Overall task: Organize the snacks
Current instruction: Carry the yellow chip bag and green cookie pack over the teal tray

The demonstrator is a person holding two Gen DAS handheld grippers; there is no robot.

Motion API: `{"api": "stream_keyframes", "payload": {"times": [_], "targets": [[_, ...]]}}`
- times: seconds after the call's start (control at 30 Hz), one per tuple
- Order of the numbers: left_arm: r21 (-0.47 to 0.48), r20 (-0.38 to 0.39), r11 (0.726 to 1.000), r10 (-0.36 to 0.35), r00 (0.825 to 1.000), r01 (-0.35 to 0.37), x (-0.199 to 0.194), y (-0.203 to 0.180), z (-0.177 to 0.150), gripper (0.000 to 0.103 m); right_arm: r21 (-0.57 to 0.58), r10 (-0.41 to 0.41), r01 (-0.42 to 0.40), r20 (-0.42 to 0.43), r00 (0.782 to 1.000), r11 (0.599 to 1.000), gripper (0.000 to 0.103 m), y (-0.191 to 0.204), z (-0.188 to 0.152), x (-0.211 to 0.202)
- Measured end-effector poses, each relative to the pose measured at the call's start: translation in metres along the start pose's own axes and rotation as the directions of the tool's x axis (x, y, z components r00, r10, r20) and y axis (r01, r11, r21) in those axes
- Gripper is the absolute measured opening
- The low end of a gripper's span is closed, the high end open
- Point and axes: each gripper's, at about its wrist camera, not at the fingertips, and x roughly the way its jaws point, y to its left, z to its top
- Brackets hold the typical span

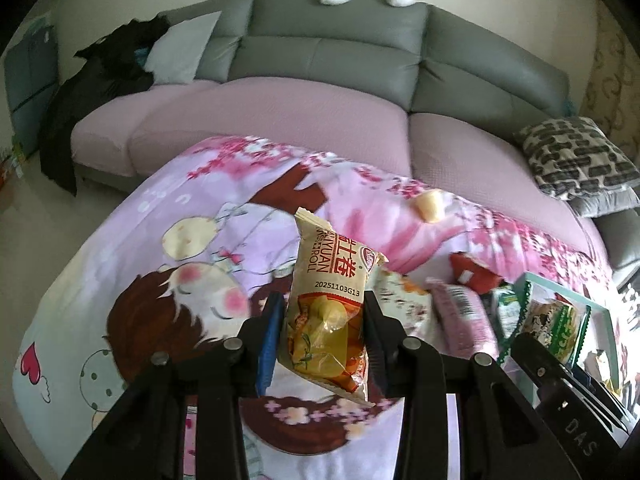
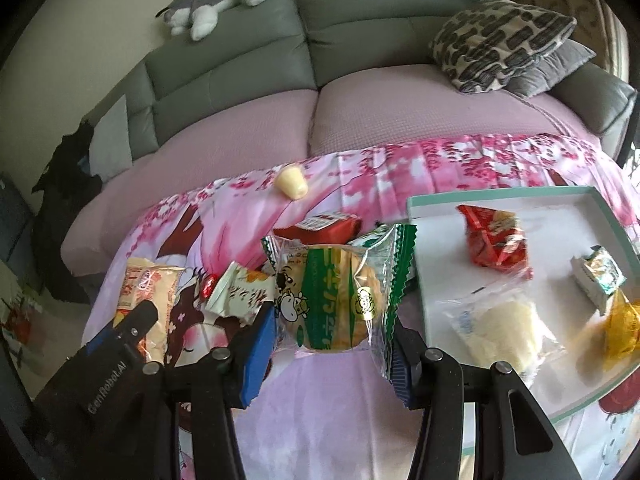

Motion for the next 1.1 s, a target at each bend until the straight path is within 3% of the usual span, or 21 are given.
{"api": "stream_keyframes", "payload": {"times": [0.6,1.1], "targets": [[0.146,0.042,0.987,-0.073,0.996,0.066,-0.023,-0.098,-0.003,0.040,0.170,-0.079,0.073,0.032,0.996,0.983,0.054,-0.097,0.020,-0.030],[0.321,0.083,0.933,-0.199,0.976,0.163,-0.042,-0.189,-0.022,0.040,0.296,-0.187,0.169,0.034,0.982,0.940,0.054,-0.189,0.024,-0.050]]}}
